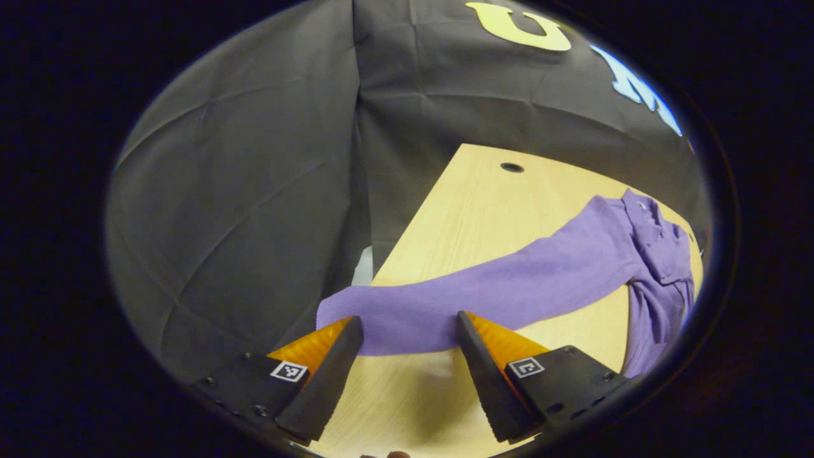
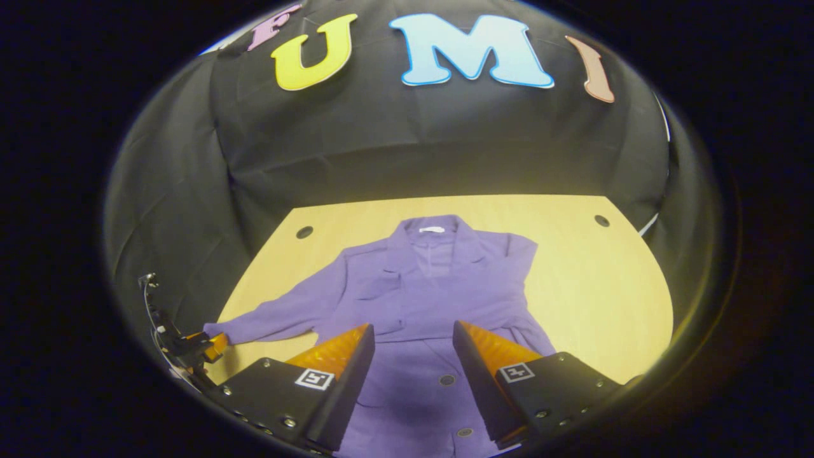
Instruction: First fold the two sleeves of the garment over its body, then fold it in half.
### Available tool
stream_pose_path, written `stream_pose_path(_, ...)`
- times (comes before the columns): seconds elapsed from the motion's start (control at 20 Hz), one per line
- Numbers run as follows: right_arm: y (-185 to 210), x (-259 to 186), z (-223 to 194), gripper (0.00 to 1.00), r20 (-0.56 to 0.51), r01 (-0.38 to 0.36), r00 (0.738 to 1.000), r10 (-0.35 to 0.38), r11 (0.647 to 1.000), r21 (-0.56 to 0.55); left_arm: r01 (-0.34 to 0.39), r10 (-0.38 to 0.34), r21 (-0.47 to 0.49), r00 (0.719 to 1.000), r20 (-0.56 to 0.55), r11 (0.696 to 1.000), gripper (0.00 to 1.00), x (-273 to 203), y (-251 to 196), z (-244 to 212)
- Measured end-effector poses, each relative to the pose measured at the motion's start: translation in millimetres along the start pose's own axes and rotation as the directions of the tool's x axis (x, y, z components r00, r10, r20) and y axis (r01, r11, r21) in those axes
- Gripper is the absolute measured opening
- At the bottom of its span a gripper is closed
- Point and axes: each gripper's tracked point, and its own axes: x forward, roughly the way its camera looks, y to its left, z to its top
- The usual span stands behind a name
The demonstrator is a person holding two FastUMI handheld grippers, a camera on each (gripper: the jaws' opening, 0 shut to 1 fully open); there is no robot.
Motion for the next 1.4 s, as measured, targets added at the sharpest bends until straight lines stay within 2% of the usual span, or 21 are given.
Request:
stream_pose_path(0.3, -10, 6, -10, 0.79, 0.003, 0.021, 1.000, -0.021, 1.000, 0.018, 0.020, -0.020, -0.040, 1.000, -0.008, 0.999, 0.97, -2, 1, -5)
stream_pose_path(0.35, -10, 6, -12, 0.79, 0.002, 0.020, 1.000, -0.020, 1.000, 0.016, 0.018, -0.019, -0.043, 1.000, -0.012, 0.999, 0.99, -1, 2, -6)
stream_pose_path(0.7, -10, 10, -20, 0.79, -0.015, 0.007, 1.000, -0.006, 1.000, 0.014, 0.016, -0.014, -0.055, 0.999, 0.035, 0.998, 0.32, 1, -22, -1)
stream_pose_path(0.75, -13, 11, -20, 0.79, -0.015, 0.008, 1.000, -0.008, 1.000, 0.017, 0.001, 0.000, -0.058, 1.000, 0.029, 0.998, 0.16, 1, -21, -1)
stream_pose_path(0.8, -15, 11, -19, 0.79, -0.014, 0.010, 1.000, -0.010, 1.000, 0.021, -0.010, 0.011, -0.051, 1.000, 0.019, 0.999, 0.15, 1, -21, 0)
stream_pose_path(0.9, -21, 11, -19, 0.79, -0.010, 0.014, 1.000, -0.014, 0.999, 0.031, -0.029, 0.029, -0.029, 1.000, -0.001, 0.999, 0.07, 2, -24, 0)
stream_pose_path(1.2, -43, 7, -21, 0.79, -0.007, 0.039, 0.999, -0.039, 0.997, 0.069, -0.037, 0.037, 0.012, 0.999, 0.000, 0.999, 0.07, -3, -31, 10)
stream_pose_path(1.4, -57, 5, -23, 0.79, -0.009, 0.052, 0.999, -0.051, 0.993, 0.101, -0.006, 0.004, 0.037, 0.999, 0.045, 0.999, 0.07, -16, -57, 35)
